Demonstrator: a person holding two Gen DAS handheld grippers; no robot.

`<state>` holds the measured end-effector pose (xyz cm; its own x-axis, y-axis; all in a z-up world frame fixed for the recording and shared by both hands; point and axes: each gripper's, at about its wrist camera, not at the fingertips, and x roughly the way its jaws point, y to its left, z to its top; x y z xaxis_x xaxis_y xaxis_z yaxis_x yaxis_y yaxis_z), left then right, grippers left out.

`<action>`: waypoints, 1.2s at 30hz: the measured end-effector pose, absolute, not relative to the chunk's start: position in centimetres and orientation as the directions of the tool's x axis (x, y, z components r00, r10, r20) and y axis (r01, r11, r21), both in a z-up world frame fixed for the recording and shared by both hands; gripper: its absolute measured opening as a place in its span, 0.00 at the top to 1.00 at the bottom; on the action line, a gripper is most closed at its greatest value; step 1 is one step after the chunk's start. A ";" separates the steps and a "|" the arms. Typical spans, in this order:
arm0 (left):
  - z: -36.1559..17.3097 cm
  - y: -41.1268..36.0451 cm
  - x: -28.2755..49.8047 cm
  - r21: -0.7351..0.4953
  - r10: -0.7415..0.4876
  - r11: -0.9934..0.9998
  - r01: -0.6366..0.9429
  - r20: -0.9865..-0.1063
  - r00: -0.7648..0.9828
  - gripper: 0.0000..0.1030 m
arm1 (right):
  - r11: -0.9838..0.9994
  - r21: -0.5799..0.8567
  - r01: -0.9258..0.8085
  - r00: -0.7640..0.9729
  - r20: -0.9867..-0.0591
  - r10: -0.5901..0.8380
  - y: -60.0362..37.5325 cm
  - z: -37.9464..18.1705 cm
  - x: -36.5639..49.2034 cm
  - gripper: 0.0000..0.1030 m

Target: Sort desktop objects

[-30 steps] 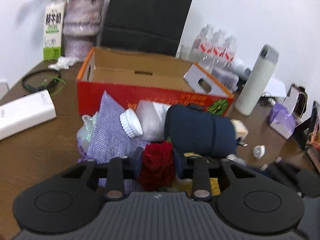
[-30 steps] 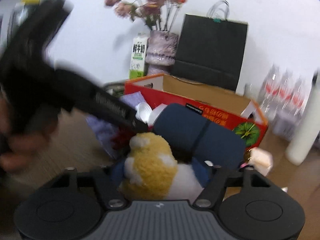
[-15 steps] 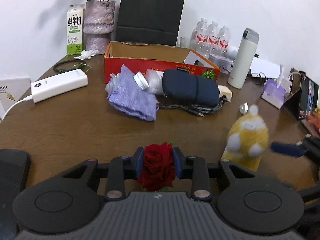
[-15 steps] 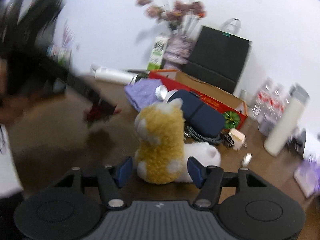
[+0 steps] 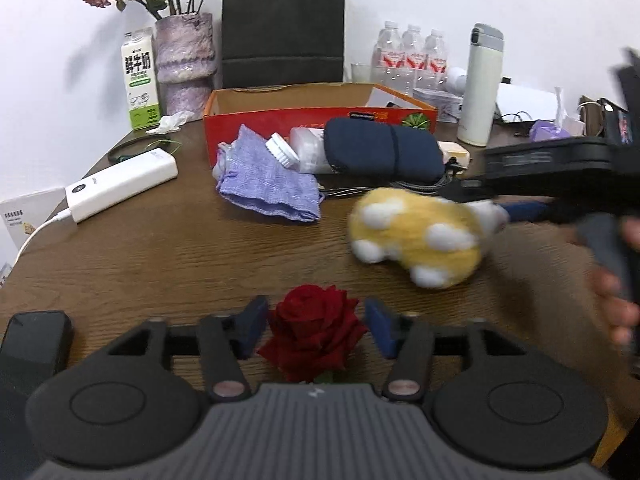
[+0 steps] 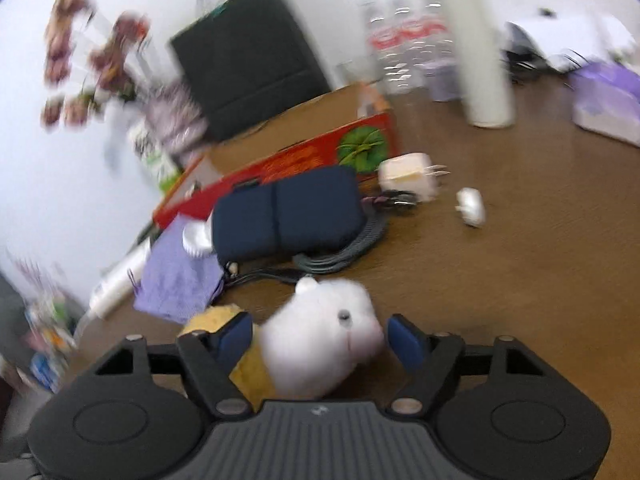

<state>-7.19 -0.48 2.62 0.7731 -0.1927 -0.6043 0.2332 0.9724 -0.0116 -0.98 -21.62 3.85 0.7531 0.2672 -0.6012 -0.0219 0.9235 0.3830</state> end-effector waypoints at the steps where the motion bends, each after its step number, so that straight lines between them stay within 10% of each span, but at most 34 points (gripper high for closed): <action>1: 2.8 -0.2 -7.3 -0.020 -0.206 0.970 0.242 -0.598 0.775 0.29 | 0.937 0.343 -0.059 0.752 -0.602 0.268 -20.8 3.9 -0.3 0.32; 8: 3.7 3.3 -6.3 -0.210 -0.295 0.955 0.209 -0.604 0.740 0.26 | 0.960 0.277 -0.039 0.782 -0.589 0.202 -19.8 6.8 -2.1 0.27; 14: 2.8 0.8 -6.0 -0.143 -0.300 0.952 0.271 -0.611 0.732 0.55 | 0.847 0.507 0.159 0.755 -0.616 0.226 -20.9 5.1 -2.5 0.23; 20: 2.4 0.5 -6.8 -0.122 -0.295 0.952 0.279 -0.602 0.742 0.66 | 0.862 0.492 0.120 0.724 -0.638 0.263 -18.6 3.1 -0.4 0.51; 24: 2.5 1.9 -6.6 -0.135 -0.273 0.961 0.242 -0.604 0.749 0.59 | 0.913 0.390 -0.122 0.651 -0.663 0.370 -19.6 4.8 0.9 0.48; 27: 3.0 2.3 -7.2 -0.139 -0.309 0.949 0.282 -0.585 0.750 0.34 | 0.921 0.323 -0.219 0.566 -0.727 0.390 -21.4 5.6 1.3 0.41; 32: 2.8 1.7 -7.3 -0.121 -0.300 0.950 0.287 -0.604 0.738 0.29 | 0.936 0.312 -0.165 0.587 -0.731 0.347 -22.2 5.7 -0.2 0.26; 36: 2.1 1.5 -6.8 -0.111 -0.273 0.958 0.264 -0.633 0.725 0.58 | 0.912 0.410 -0.003 0.634 -0.704 0.319 -22.4 4.9 -1.6 0.25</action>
